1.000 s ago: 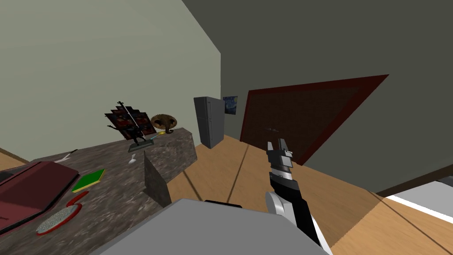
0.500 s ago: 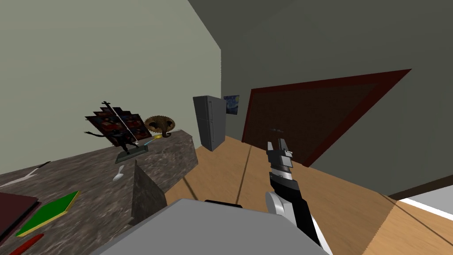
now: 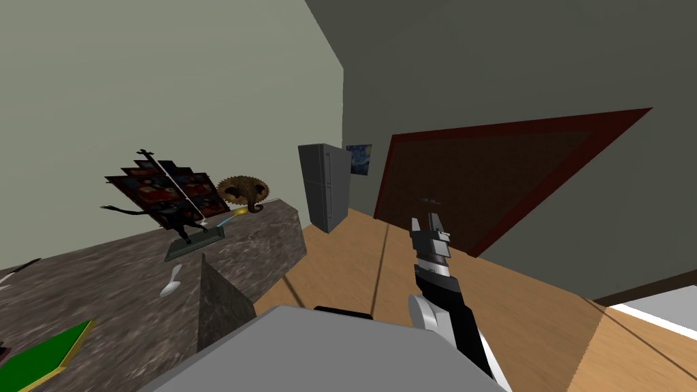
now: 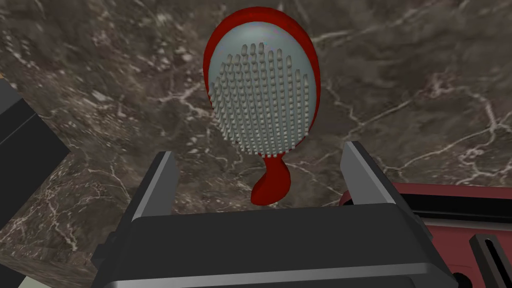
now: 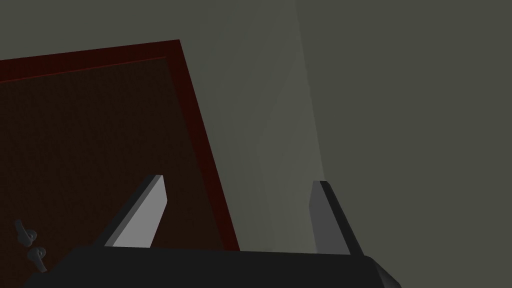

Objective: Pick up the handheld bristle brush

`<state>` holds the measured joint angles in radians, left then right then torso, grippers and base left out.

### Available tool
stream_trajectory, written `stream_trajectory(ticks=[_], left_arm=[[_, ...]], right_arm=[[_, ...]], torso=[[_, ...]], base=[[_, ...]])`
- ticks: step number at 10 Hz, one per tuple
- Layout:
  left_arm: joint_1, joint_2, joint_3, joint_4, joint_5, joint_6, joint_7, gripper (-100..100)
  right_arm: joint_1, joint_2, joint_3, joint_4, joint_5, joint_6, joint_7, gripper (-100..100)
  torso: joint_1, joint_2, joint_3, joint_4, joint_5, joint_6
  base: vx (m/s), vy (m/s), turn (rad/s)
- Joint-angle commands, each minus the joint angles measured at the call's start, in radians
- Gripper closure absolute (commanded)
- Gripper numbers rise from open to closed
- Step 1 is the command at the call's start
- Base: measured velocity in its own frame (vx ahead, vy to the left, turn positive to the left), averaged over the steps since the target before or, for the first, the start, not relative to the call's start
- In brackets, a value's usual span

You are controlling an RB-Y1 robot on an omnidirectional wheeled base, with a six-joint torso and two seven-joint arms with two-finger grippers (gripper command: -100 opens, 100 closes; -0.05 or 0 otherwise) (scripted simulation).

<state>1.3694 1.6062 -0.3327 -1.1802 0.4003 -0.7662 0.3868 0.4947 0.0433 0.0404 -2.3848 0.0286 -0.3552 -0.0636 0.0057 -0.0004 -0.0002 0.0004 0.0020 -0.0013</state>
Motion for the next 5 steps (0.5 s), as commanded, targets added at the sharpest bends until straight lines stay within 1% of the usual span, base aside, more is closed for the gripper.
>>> stream_trajectory(ticks=[1,2,3,4,5], left_arm=[[-0.015,-0.04,-0.021,0.045,-0.01,-0.027,-0.022,-100],[-0.031,-0.076,-0.042,0.082,-0.02,-0.055,-0.043,-100],[-0.031,-0.081,-0.042,0.09,-0.02,-0.055,-0.043,-100],[-0.046,-0.121,-0.062,0.134,-0.03,-0.082,-0.065,-100],[-0.062,-0.157,-0.083,0.167,-0.04,-0.109,-0.087,-100]], right_arm=[[0.0,0.0,0.0,0.0,0.0,0.0,0.0,0],[0.0,0.0,0.0,0.0,0.0,0.0,0.0,0],[0.0,0.0,0.0,0.0,0.0,0.0,0.0,0],[0.0,0.0,0.0,0.0,0.0,0.0,0.0,0],[0.0,0.0,0.0,0.0,0.0,0.0,0.0,0]], torso=[[0.0,0.0,0.0,0.0,0.0,0.0],[-0.001,-0.002,-0.001,0.0,0.0,0.0],[0.0,-0.006,-0.003,-0.001,0.0,0.0],[-0.001,-0.005,-0.003,-0.001,0.0,0.0],[-0.002,-0.005,-0.003,-0.001,-0.001,0.0]], base=[[0.075,0.022,-0.001],[0.151,0.054,0.012],[0.108,0.036,0.005],[0.101,0.013,-0.006],[0.15,0.011,0.008]])
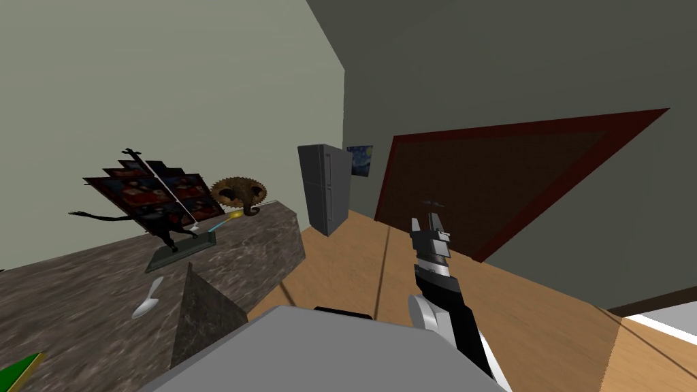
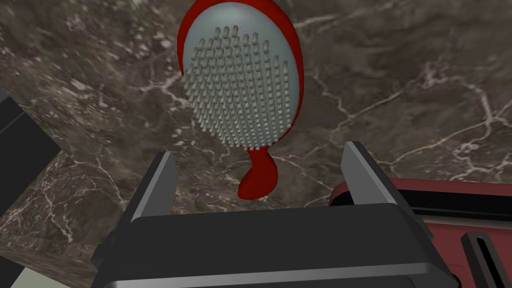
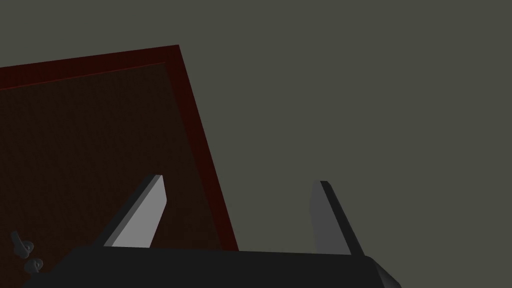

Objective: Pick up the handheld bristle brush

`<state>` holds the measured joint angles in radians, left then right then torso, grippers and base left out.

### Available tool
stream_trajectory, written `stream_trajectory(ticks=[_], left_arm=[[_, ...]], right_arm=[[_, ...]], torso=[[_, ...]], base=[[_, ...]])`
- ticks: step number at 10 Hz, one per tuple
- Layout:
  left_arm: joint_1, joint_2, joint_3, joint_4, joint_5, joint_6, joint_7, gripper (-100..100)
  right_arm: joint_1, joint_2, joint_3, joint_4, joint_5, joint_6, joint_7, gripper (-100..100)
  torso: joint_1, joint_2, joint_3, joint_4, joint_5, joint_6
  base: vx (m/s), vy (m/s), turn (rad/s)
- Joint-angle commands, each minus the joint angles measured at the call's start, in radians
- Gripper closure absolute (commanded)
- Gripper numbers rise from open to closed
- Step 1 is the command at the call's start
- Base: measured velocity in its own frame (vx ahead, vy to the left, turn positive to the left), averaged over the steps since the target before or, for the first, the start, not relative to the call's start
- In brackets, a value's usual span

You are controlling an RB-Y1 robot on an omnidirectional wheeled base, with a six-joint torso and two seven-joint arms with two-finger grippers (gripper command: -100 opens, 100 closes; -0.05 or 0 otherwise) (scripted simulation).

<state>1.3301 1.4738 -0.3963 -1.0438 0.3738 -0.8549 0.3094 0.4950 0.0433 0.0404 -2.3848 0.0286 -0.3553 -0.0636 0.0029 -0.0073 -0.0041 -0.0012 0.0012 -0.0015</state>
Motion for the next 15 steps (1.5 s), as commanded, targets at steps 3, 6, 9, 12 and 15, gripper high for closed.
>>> stream_trajectory(ticks=[3,6,9,12,15], left_arm=[[-0.038,-0.069,-0.04,0.087,-0.023,-0.048,-0.031,-100],[-0.069,-0.147,-0.082,0.159,-0.043,-0.102,-0.075,-100],[-0.085,-0.19,-0.102,0.222,-0.053,-0.13,-0.096,-100],[-0.116,-0.263,-0.144,0.289,-0.073,-0.184,-0.14,-100],[-0.103,-0.264,-0.137,0.284,-0.066,-0.175,-0.147,-100]], right_arm=[[0.0,0.0,0.0,0.0,0.0,0.0,0.0,0],[0.0,0.0,0.0,0.0,0.0,0.0,0.0,0],[0.0,0.0,0.0,0.0,0.0,0.0,0.0,0],[0.0,0.0,0.0,0.0,0.0,0.0,0.0,0],[0.0,0.0,0.0,0.0,0.0,0.0,0.0,0]], torso=[[0.001,0.002,0.001,0.0,0.0,0.0],[0.001,0.004,0.002,0.001,0.0,0.0],[0.001,0.003,0.001,0.001,0.0,0.0],[0.0,0.005,0.003,0.001,0.0,0.0],[0.001,0.004,0.002,0.001,0.0,0.001]], base=[[0.092,0.022,0.004],[0.081,0.031,0.001],[0.088,0.018,0.004],[0.069,0.012,0.002],[0.057,0.02,0.0]])
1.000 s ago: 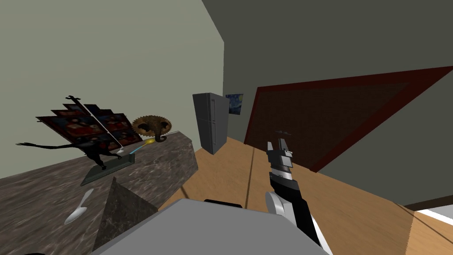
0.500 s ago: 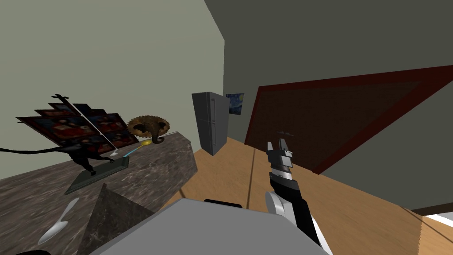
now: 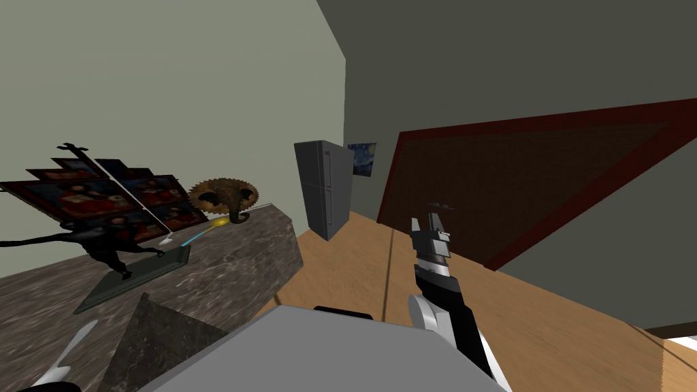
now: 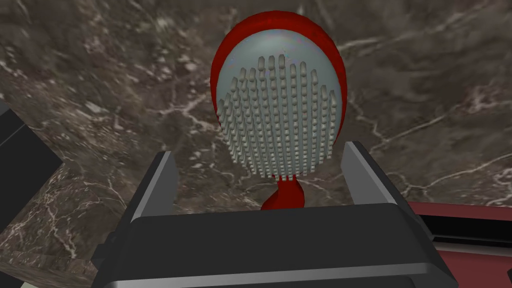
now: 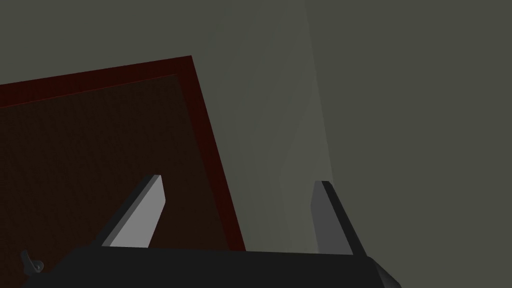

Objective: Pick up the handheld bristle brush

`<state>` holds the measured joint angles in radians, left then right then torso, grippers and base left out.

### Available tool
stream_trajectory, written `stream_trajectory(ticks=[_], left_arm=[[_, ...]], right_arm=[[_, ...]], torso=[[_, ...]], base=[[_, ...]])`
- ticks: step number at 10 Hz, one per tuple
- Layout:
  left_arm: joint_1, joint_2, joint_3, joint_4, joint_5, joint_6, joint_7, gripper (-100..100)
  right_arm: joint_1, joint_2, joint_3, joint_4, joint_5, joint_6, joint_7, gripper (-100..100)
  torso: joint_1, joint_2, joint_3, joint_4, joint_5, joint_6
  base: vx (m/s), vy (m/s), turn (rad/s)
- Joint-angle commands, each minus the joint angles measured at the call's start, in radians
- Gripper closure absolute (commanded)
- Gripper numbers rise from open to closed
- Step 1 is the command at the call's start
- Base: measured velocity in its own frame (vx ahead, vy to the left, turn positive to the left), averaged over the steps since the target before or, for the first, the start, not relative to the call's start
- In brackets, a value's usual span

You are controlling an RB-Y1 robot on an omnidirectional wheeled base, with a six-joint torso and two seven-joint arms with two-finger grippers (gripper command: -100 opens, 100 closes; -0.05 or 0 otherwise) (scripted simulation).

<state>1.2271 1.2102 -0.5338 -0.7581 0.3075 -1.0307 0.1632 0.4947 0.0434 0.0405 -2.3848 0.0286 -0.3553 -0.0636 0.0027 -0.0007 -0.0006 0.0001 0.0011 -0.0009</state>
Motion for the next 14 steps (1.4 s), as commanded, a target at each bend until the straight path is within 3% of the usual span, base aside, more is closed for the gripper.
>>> stream_trajectory(ticks=[1,5,6,7,9,11,12,13,14], left_arm=[[0.0,0.0,0.0,0.0,0.0,0.0,0.0,100],[0.0,0.0,0.0,0.0,0.0,0.0,0.0,100],[0.0,0.0,0.0,0.0,0.0,0.0,0.0,0],[0.003,0.034,0.014,-0.019,0.004,0.019,0.028,100],[0.034,0.097,0.056,-0.094,0.023,0.073,0.072,100],[0.034,0.114,0.056,-0.109,0.023,0.073,0.072,100],[0.049,0.154,0.077,-0.147,0.033,0.101,0.093,100],[0.049,0.154,0.077,-0.154,0.033,0.101,0.093,100],[0.065,0.195,0.097,-0.187,0.043,0.128,0.115,100]], right_arm=[[0.0,0.0,0.0,0.0,0.0,0.0,0.0,0],[0.0,0.0,0.0,0.0,0.0,0.0,0.0,0],[0.0,0.0,0.0,0.0,0.0,0.0,0.0,0],[0.0,0.0,0.0,0.0,0.0,0.0,0.0,0],[0.0,0.0,0.0,0.0,0.0,0.0,0.0,0],[0.0,0.0,0.0,0.0,0.0,0.0,0.0,0],[0.0,0.0,0.0,0.0,0.0,0.0,0.0,0],[0.0,0.0,0.0,0.0,0.0,0.0,0.0,0],[0.0,0.0,0.0,0.0,0.0,0.0,0.0,0]], torso=[[0.0,0.0,0.0,0.0,0.0,0.0],[-0.001,0.002,0.001,0.001,0.0,0.0],[-0.001,0.002,0.001,0.001,0.0,0.0],[-0.001,0.002,0.001,0.001,0.0,0.0],[-0.003,0.01,0.005,0.002,-0.002,0.0],[-0.004,0.011,0.007,0.002,-0.002,-0.001],[-0.003,0.007,0.004,0.002,-0.001,0.0],[-0.002,0.006,0.003,0.001,-0.002,0.001],[-0.003,0.006,0.003,0.001,-0.001,0.0]], base=[[0.0,0.0,0.0],[0.0,0.0,0.0],[0.0,0.0,0.0],[-0.063,-0.025,0.0],[-0.186,-0.043,-0.016],[-0.083,-0.021,0.01],[-0.054,-0.018,0.01],[-0.06,-0.014,-0.02],[-0.095,-0.015,0.001]])
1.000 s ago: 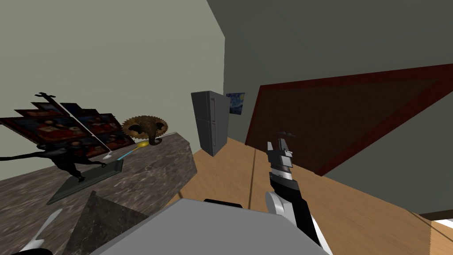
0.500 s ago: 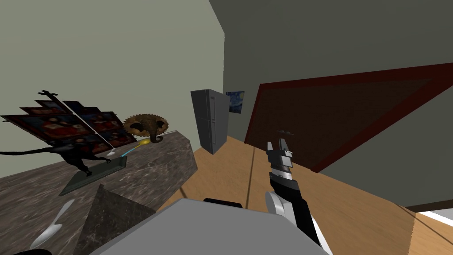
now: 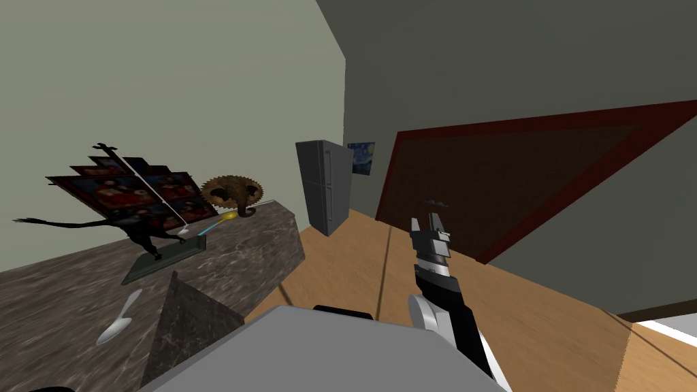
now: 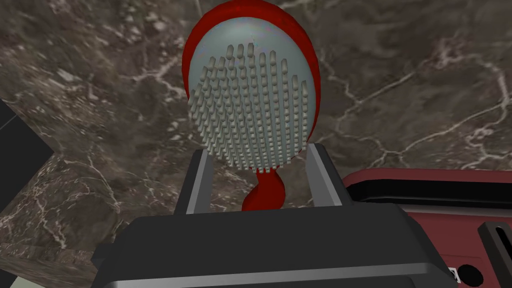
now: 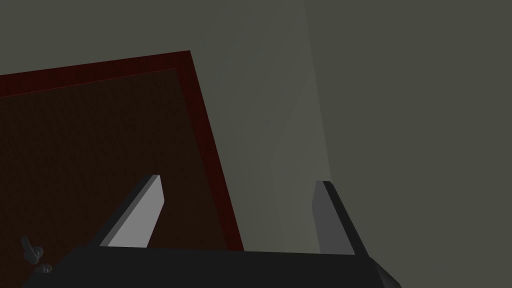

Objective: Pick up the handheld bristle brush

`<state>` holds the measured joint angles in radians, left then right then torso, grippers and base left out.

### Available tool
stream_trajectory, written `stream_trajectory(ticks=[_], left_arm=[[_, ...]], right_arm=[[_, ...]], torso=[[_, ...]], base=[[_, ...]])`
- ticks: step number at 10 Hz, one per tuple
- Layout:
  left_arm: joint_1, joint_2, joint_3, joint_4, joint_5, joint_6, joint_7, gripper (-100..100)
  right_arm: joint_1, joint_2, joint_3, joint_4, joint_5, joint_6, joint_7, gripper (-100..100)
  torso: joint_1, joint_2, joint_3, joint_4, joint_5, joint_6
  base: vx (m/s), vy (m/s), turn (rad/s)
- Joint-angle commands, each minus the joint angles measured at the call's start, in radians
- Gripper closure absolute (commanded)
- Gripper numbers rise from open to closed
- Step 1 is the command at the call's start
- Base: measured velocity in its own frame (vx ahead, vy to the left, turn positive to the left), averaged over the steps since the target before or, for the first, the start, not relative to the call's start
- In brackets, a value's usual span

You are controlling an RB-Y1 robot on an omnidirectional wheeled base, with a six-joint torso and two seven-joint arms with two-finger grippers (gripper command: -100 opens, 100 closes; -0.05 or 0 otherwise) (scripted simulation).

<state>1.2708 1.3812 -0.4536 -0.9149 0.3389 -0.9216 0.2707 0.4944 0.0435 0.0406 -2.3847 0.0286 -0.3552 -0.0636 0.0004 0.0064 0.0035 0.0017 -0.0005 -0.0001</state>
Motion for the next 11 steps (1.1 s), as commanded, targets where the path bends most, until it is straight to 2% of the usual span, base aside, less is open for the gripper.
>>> stream_trajectory(ticks=[1,3,4,6,7,8,9,10,11], left_arm=[[0.021,0.024,0.017,-0.042,0.012,0.019,0.007,100],[0.052,0.096,0.059,-0.124,0.032,0.074,0.051,100],[0.052,0.104,0.059,-0.131,0.032,0.074,0.051,100],[0.083,0.178,0.1,-0.216,0.052,0.128,0.094,100],[0.083,0.185,0.1,-0.221,0.052,0.128,0.094,100],[0.099,0.219,0.121,-0.248,0.061,0.155,0.116,100],[0.099,0.225,0.121,-0.265,0.061,0.155,0.116,100],[0.094,0.215,0.116,-0.25,0.058,0.15,0.113,100],[0.095,0.217,0.117,-0.254,0.059,0.153,0.114,0]], right_arm=[[0.0,0.0,0.0,0.0,0.0,0.0,0.0,0],[0.0,0.0,0.0,0.0,0.0,0.0,0.0,0],[0.0,0.0,0.0,0.0,0.0,0.0,0.0,0],[0.0,0.0,0.0,0.0,0.0,0.0,0.0,0],[0.0,0.0,0.0,0.0,0.0,0.0,0.0,0],[0.0,0.0,0.0,0.0,0.0,0.0,0.0,0],[0.0,0.0,0.0,0.0,0.0,0.0,0.0,0],[0.0,0.0,0.0,0.0,0.0,0.0,0.0,0],[0.0,0.0,0.0,0.0,0.0,0.0,0.0,0]], torso=[[0.0,0.0,0.0,0.0,0.0,0.0],[-0.002,0.0,0.0,0.0,0.0,-0.001],[-0.002,0.003,0.001,0.001,0.0,-0.001],[-0.002,0.002,0.001,0.0,0.0,-0.001],[-0.002,0.003,0.002,0.001,0.0,-0.001],[-0.002,0.002,0.001,0.0,-0.001,-0.002],[-0.002,0.002,0.001,0.0,-0.001,-0.002],[-0.002,0.0,0.0,0.0,-0.001,-0.002],[-0.001,-0.002,-0.001,0.0,-0.001,-0.002]], base=[[-0.078,-0.02,-0.014],[-0.116,-0.036,-0.001],[-0.108,-0.028,-0.011],[-0.119,-0.031,0.001],[-0.098,-0.02,-0.011],[-0.105,-0.028,0.004],[-0.082,-0.021,-0.001],[-0.027,-0.007,-0.004],[-0.006,-0.002,0.002]])
